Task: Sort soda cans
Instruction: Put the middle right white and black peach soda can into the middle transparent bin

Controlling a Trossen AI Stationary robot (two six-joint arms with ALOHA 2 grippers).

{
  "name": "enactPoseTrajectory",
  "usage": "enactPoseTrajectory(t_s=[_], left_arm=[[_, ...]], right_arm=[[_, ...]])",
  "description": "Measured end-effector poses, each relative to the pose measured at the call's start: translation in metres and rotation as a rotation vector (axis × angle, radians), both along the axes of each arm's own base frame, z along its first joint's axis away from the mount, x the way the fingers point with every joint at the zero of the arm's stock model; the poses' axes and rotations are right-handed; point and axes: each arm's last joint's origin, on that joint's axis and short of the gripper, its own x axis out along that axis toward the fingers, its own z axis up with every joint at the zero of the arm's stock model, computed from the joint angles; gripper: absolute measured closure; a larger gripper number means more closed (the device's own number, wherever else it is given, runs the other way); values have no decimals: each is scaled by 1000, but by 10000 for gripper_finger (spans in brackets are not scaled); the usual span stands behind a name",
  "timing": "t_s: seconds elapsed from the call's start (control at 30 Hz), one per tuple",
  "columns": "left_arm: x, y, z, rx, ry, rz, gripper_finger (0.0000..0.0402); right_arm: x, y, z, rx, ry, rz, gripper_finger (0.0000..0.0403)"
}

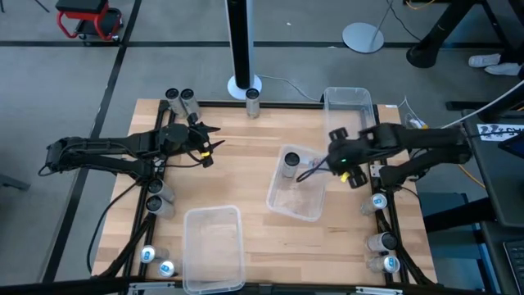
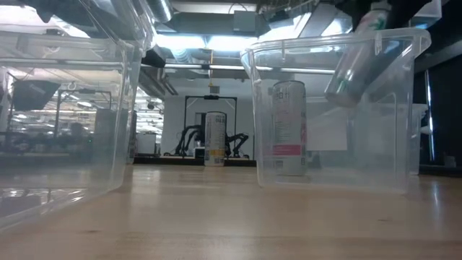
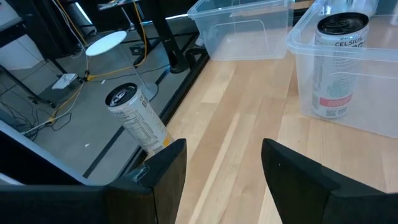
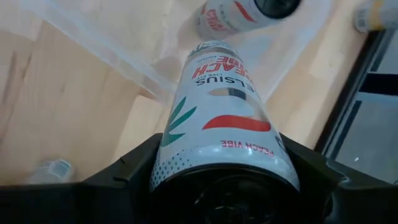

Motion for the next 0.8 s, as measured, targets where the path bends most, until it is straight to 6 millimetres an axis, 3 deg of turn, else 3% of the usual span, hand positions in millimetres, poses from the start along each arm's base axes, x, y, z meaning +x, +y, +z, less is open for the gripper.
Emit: enactPoseTrajectory(t_s=[0.4,0.8], left_arm=[[0,0,0,0,-1,0,204],[0,0,0,0,0,0,204]], right_arm=[[47,-9,-33,-28,184,53,154],[81,-15,-70,-14,307,125,154]])
